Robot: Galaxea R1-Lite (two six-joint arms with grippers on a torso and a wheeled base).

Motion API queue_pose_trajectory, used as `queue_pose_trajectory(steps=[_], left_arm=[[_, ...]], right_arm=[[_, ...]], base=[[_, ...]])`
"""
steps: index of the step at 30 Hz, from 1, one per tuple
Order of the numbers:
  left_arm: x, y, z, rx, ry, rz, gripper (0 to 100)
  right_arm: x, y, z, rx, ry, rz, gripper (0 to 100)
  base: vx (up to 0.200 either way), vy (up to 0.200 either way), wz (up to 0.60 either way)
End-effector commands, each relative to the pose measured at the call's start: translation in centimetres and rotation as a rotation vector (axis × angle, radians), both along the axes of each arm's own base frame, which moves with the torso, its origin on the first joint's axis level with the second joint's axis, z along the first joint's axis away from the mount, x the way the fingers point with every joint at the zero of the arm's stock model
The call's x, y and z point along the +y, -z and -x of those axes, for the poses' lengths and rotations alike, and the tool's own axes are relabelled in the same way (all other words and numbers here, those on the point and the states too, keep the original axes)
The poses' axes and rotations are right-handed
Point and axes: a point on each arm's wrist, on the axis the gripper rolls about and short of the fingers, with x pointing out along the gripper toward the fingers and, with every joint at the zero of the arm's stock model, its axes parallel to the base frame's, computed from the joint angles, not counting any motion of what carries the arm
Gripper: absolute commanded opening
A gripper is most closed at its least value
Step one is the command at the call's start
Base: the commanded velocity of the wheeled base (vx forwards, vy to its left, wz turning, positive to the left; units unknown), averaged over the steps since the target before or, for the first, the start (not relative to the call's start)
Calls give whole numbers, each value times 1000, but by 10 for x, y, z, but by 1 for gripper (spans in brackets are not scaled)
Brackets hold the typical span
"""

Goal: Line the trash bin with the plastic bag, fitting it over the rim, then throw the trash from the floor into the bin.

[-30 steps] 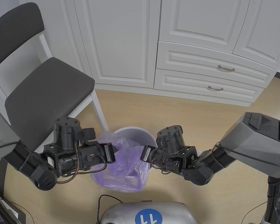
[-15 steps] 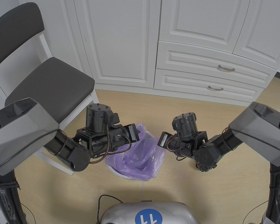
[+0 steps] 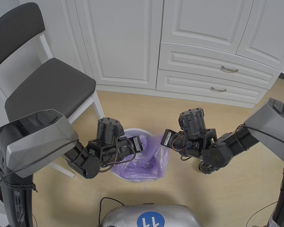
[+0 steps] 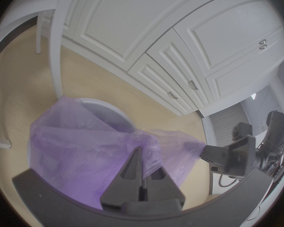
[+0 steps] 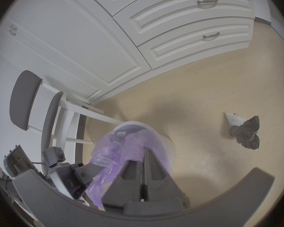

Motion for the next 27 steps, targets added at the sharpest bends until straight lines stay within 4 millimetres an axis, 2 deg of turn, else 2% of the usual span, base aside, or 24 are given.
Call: queue_pose_trajectory(steps=[1,2,4,8,15,18,20,24,25,27], left_arm=[[21,8,4,10,-62,-16,0],[30,4,6,-10,-79,0,0],[36,3,8,-33,-86,11,0],[41,-1,12,-61,-100,19,0],[40,-1,19,-91,-77,-3,0],[33,-1,18,-88,-42,-13,0],[22,-12,7,-72,-44,-23,0],[14,-26,-1,-37,-66,-28,0],[3,-34,-4,3,-85,-7,0],[-5,-32,-6,42,-99,19,0]], right_arm=[[14,15,7,28,-35,16,0],[16,19,8,24,-30,27,0],[19,23,11,9,-10,51,0],[15,30,16,-46,-28,153,0],[8,23,24,-165,-56,221,0],[7,18,24,-179,-55,221,0],[7,14,26,-183,-60,230,0],[6,8,27,-203,-64,242,0],[9,2,29,-222,-40,246,0],[10,-1,32,-235,-19,257,0]], base=[[0,0,0],[0,0,0],[0,0,0],[0,0,0],[0,0,0],[0,0,0],[0,0,0],[0,0,0],[0,0,0],[0,0,0]])
